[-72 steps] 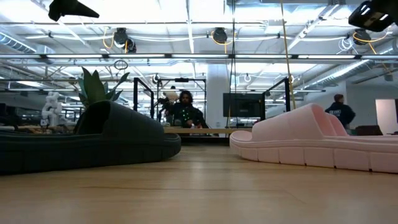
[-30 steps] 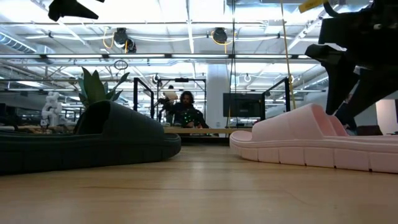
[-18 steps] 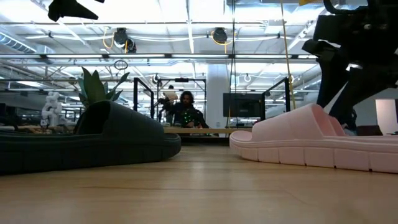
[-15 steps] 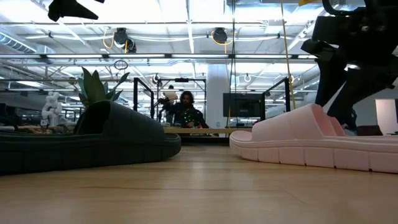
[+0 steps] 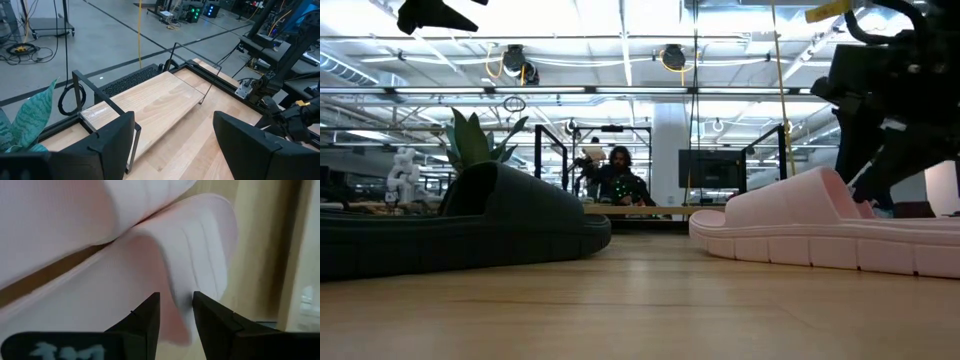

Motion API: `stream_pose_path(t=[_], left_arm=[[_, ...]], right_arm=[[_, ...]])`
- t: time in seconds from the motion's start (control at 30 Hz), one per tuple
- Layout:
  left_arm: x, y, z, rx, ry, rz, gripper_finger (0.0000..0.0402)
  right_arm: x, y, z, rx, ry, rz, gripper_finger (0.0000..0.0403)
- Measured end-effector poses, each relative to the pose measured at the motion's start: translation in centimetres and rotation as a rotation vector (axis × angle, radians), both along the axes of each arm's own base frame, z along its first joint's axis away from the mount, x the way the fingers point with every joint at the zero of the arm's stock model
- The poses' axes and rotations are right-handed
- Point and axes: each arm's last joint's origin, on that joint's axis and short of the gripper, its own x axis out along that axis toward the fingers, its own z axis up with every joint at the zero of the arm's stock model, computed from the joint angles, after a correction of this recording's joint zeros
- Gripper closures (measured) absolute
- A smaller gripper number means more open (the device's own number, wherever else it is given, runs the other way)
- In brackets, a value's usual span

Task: Pick and place slides into the shelf
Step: Put the right pink slipper on the shelf

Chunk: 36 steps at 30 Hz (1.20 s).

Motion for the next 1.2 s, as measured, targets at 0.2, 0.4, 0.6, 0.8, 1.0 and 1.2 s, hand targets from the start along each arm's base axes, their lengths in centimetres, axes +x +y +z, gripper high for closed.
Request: stream_pose_path(t=[0.2,0.4,0.6,0.8,1.0,1.2], left_arm=[[0.0,0.0,0.0,-0.003,-0.002,0.001,0.0128],[0.0,0.0,0.0,-0.008,-0.006,0.003,0.0128],[0.0,0.0,0.0,-0.008,-0.006,0.003,0.0128],[0.0,0.0,0.0,-0.002,-0.002,0.001,0.0128],[0.0,0.0,0.0,-0.002,-0.002,0.0,0.0128],[0.0,0.0,0.0,-0.002,-0.004,0.0,0.0128]], right_arm=[[0.0,-0.2,-0.2,-0.069,-0.053,-0.002,0.0296],[0.1,-0.2,-0.8,-0.056,-0.093,-0.005,0.034],[0.3,-0.2,-0.7,-0.056,-0.14,-0.023,0.0394],[1.3,-0.3,1.6,-0.098,-0.128,-0.051,0.0399],[2.3,-0.6,7.4,-0.232,-0.075,-0.06,0.0401],[4.8,-1.8,14.1,-0.205,-0.219,-0.145,0.0402]])
